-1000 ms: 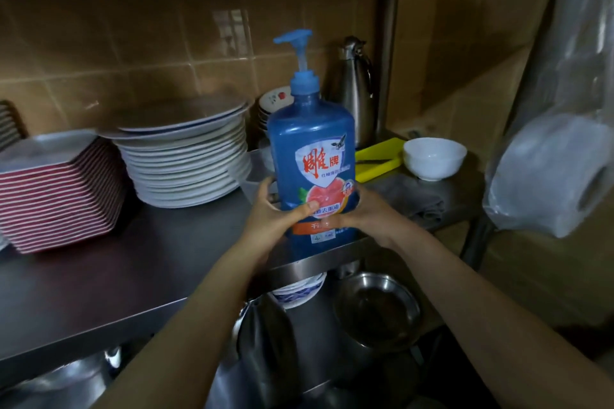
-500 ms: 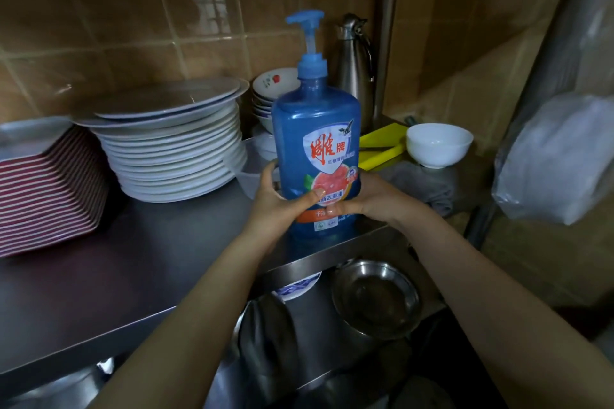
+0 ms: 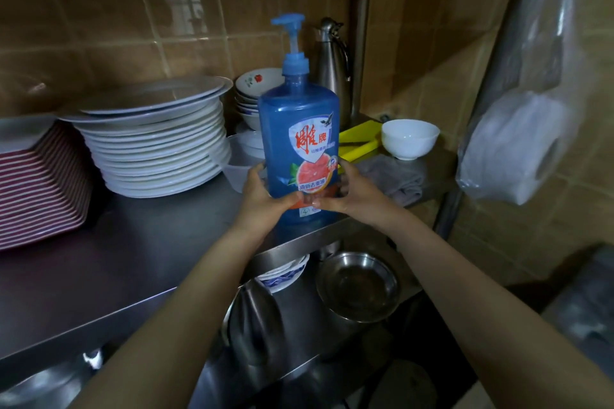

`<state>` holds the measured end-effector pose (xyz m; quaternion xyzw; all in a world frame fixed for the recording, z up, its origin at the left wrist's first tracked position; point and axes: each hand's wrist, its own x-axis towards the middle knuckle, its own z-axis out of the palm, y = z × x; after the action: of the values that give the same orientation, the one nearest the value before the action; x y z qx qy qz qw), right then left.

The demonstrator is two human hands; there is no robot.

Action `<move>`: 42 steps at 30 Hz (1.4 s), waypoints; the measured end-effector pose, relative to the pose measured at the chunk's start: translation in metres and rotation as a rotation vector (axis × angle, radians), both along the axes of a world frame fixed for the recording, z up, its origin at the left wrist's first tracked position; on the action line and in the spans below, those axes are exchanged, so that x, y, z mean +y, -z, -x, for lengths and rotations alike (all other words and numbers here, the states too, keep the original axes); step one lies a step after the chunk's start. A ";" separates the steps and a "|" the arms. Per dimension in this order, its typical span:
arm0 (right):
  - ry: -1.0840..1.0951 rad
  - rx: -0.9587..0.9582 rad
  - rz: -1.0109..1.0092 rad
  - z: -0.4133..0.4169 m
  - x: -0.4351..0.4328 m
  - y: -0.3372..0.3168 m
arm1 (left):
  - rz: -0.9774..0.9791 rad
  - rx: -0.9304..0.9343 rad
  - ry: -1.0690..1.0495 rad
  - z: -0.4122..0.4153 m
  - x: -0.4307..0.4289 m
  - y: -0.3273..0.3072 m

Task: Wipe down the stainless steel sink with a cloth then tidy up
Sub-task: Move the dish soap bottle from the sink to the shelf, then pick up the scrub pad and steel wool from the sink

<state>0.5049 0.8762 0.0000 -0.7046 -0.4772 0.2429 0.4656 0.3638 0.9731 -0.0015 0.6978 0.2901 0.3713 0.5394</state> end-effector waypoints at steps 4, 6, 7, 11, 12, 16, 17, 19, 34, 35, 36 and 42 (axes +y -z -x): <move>0.084 0.014 0.012 0.004 -0.023 -0.003 | -0.019 -0.029 -0.108 0.011 -0.009 -0.003; 0.126 0.054 -0.019 0.006 -0.035 -0.003 | 0.021 -0.100 -0.192 0.020 -0.013 -0.005; 0.146 0.075 -0.035 0.008 -0.042 -0.003 | 0.030 -0.140 -0.202 0.025 -0.017 -0.005; 0.252 0.147 -0.140 0.015 -0.073 -0.003 | 0.092 -0.241 -0.060 0.036 -0.041 -0.013; 0.284 0.163 -0.158 0.015 -0.082 -0.002 | 0.125 -0.250 0.007 0.036 -0.047 -0.016; 0.387 0.194 -0.244 0.020 -0.124 -0.007 | 0.218 -0.230 0.237 0.024 -0.073 -0.023; 0.412 0.201 -0.268 0.022 -0.136 -0.010 | 0.230 -0.227 0.278 0.020 -0.080 -0.024; 0.467 0.181 -0.284 0.027 -0.162 -0.017 | 0.247 -0.231 0.339 0.010 -0.096 -0.028; 0.847 0.164 -0.296 0.058 -0.409 -0.017 | 0.365 -0.165 0.734 -0.039 -0.313 -0.016; 0.862 0.164 -0.298 0.061 -0.427 -0.015 | 0.385 -0.153 0.764 -0.039 -0.335 -0.014; 0.877 0.173 -0.306 0.065 -0.444 -0.013 | 0.402 -0.139 0.792 -0.039 -0.356 -0.011; 0.997 0.225 -0.314 0.082 -0.532 0.004 | 0.431 -0.087 0.890 -0.046 -0.462 0.009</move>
<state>0.4231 0.3445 -0.0041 -0.7374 -0.0622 -0.0080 0.6725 0.4096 0.5107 -0.0109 0.6105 0.0117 0.0653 0.7892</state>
